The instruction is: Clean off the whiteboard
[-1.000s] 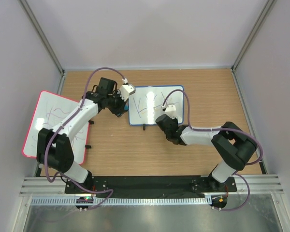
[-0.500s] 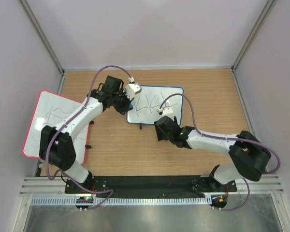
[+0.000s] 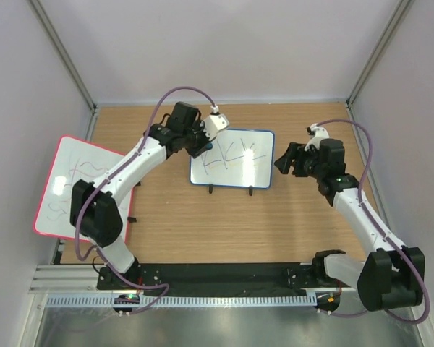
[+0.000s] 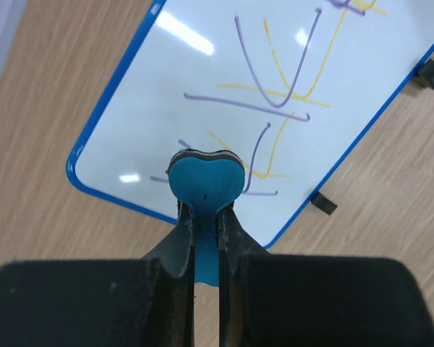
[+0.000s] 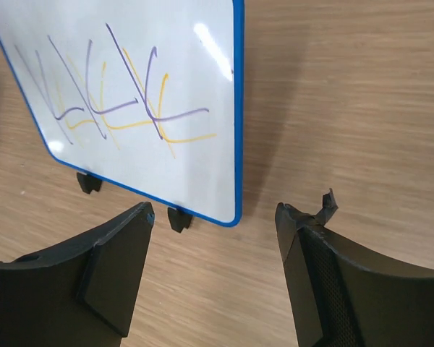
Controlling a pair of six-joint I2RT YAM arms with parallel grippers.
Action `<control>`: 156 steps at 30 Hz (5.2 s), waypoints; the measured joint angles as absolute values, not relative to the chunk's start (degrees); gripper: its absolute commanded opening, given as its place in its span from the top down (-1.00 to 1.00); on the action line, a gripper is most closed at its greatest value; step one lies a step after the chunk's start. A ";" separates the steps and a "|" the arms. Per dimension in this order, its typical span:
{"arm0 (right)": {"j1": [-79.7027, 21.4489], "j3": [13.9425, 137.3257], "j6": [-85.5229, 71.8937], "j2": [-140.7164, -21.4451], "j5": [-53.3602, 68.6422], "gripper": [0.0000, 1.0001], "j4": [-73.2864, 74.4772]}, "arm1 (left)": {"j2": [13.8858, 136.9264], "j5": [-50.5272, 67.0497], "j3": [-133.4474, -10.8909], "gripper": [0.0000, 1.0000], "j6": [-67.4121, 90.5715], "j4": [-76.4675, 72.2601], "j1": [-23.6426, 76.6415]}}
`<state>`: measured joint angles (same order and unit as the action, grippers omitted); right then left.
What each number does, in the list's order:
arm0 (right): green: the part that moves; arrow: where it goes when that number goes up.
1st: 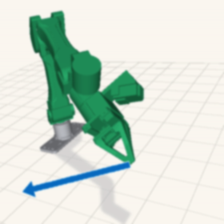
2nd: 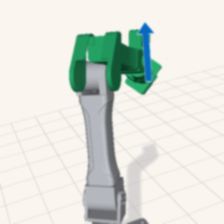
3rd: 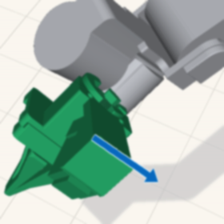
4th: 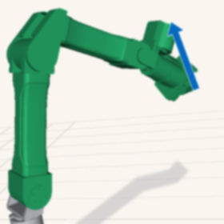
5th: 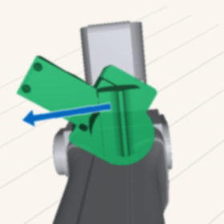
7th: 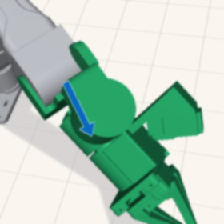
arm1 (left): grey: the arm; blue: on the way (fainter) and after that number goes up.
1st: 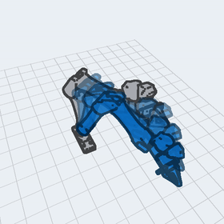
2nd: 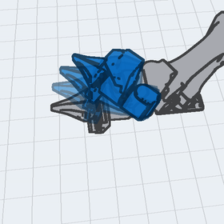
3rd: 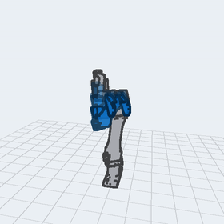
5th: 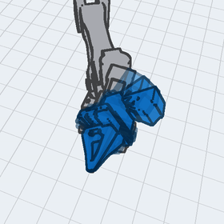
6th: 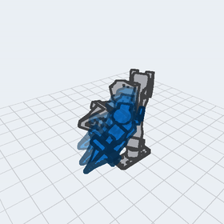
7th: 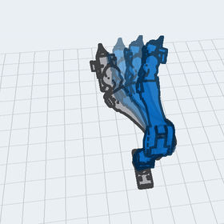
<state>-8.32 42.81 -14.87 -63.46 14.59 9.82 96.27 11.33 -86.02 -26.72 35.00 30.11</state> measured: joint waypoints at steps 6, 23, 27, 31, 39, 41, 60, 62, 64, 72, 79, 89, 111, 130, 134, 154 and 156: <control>-0.08 45.98 -11.88 -73.65 32.67 -0.38 3.86 | 100.53 7.51 -89.49 0.99 -28.73 31.29 35.07; 2.50 56.18 -5.74 -96.51 51.92 0.14 -5.96 | 114.80 -2.39 -100.73 1.00 -32.27 27.42 43.24; 2.83 58.41 -2.37 -98.61 53.25 0.33 -4.08 | 118.26 -3.07 -103.83 1.00 -32.29 26.81 43.81; 3.16 60.62 1.32 -100.73 53.91 0.52 -1.13 | 120.81 -3.73 -106.78 1.00 -32.73 26.79 43.81; 3.49 62.50 6.72 -101.65 54.76 0.84 3.60 | 121.56 -5.26 -105.21 0.99 -35.20 23.44 45.76; 3.51 62.52 7.73 -101.67 54.61 0.89 3.95 | 121.40 -5.67 -103.04 0.99 -35.92 21.23 47.24; 3.60 62.46 11.75 -101.69 56.18 0.97 6.52 | 123.70 -5.82 -102.91 1.00 -36.18 19.57 47.35; 3.60 62.46 11.73 -101.69 56.34 0.78 6.52 | 123.59 -5.78 -103.18 0.99 -36.25 19.51 46.26; 3.60 62.46 11.55 -101.69 56.36 0.32 6.57 | 123.57 -5.54 -103.18 1.00 -36.32 19.53 45.56; 5.15 69.65 10.26 -106.02 58.11 -0.50 9.34 | 123.09 -4.69 -102.72 0.99 -36.18 21.39 45.67; 5.43 78.89 9.89 -113.67 58.48 -0.52 9.80 | 123.02 -4.47 -105.75 1.00 -34.22 26.87 45.69; 2.15 85.08 4.16 -121.95 62.87 -0.50 5.61 | 114.43 -4.69 -103.15 0.99 -30.48 35.24 45.06; 0.71 85.80 1.54 -125.38 69.87 0.25 2.94 | 106.10 -9.34 -85.36 0.99 -29.39 33.26 39.51; 0.40 76.93 6.52 -120.25 70.26 0.61 8.67 | 111.92 -6.52 -98.63 0.99 -29.17 34.24 40.93; 0.40 76.82 7.05 -120.22 70.30 0.71 10.09 | 115.96 -5.23 -104.90 1.00 -28.91 34.02 42.33; 0.47 76.71 11.51 -119.50 69.67 0.97 15.53 | 128.95 -5.08 -117.69 0.99 -29.08 29.26 46.22; 0.47 76.71 11.73 -119.50 69.60 0.97 15.62 | 128.95 -4.27 -116.62 1.00 -28.91 28.32 46.92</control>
<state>0.47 76.71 11.73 -119.50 69.60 15.62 128.95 -4.27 -116.62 -28.91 28.32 46.92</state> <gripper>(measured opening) 0.256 0.060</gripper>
